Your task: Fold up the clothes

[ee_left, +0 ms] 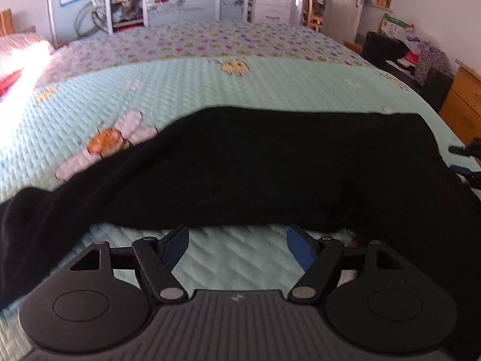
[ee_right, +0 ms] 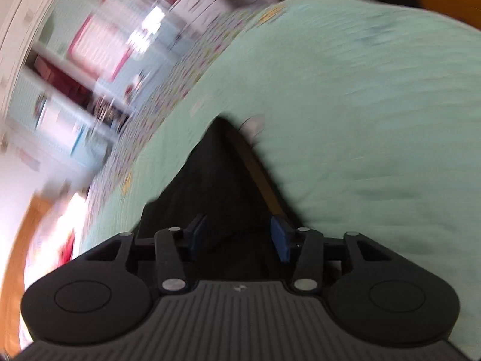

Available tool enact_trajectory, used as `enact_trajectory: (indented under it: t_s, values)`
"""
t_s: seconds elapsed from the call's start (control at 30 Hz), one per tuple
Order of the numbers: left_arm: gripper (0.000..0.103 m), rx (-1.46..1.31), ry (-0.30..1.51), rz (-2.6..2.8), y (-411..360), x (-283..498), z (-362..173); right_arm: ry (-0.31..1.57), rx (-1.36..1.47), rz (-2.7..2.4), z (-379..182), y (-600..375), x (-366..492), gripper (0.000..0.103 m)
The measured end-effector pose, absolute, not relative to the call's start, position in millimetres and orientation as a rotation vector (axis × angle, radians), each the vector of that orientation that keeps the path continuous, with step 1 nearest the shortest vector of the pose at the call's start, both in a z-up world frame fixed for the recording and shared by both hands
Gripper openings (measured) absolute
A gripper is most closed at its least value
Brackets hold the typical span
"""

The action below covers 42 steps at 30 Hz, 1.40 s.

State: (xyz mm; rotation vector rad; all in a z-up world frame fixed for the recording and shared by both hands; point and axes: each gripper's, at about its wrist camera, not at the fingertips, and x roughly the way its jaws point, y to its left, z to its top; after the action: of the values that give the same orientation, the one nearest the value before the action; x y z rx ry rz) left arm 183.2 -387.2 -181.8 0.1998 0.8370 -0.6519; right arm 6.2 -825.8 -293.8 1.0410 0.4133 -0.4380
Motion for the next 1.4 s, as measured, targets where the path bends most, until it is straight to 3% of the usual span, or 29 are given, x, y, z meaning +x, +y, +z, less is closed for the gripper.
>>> enact_trajectory:
  t_s: [0.07, 0.17, 0.27, 0.43, 0.5, 0.6, 0.8, 1.17, 1.23, 1.3, 1.37, 1.4]
  values:
    - [0.075, 0.151, 0.905, -0.693, -373, 174, -188, 0.338, 1.089, -0.404, -287, -819, -23, 0.065]
    - [0.075, 0.044, 0.939, -0.763, -356, 160, -190, 0.299, 1.094, -0.314, -271, -790, -70, 0.066]
    - [0.075, 0.02, 0.966, -0.818, -359, 150, -199, 0.251, 1.144, -0.192, -259, -748, -110, 0.076]
    - [0.075, 0.048, 1.066, -0.82, -375, 136, -232, 0.33, 1.205, -0.17, -280, -689, -154, 0.077]
    - [0.076, 0.101, 1.036, -0.819, -376, 127, -235, 0.286, 1.247, -0.211, -288, -679, -178, 0.069]
    - [0.076, 0.177, 0.981, -0.757, -369, 115, -226, 0.194, 1.246, -0.308, -279, -672, -215, 0.077]
    - [0.076, 0.009, 0.943, -0.717, -315, 100, -206, 0.057, 1.299, -0.501, -278, -676, -280, 0.078]
    - [0.076, -0.165, 0.974, -0.71, -253, 50, -179, 0.189, 1.255, -0.525, -297, -712, -214, 0.082]
    - [0.076, -0.168, 1.007, -0.701, -247, 43, -181, 0.215, 1.213, -0.539, -296, -714, -205, 0.077]
    - [0.076, -0.162, 1.036, -0.701, -244, 36, -183, 0.248, 1.195, -0.57, -296, -713, -201, 0.044]
    - [0.076, -0.157, 1.052, -0.7, -241, 29, -187, 0.244, 1.201, -0.577, -297, -709, -205, 0.018]
    - [0.076, -0.154, 1.059, -0.701, -240, 25, -188, 0.218, 1.211, -0.576, -297, -707, -211, 0.018]
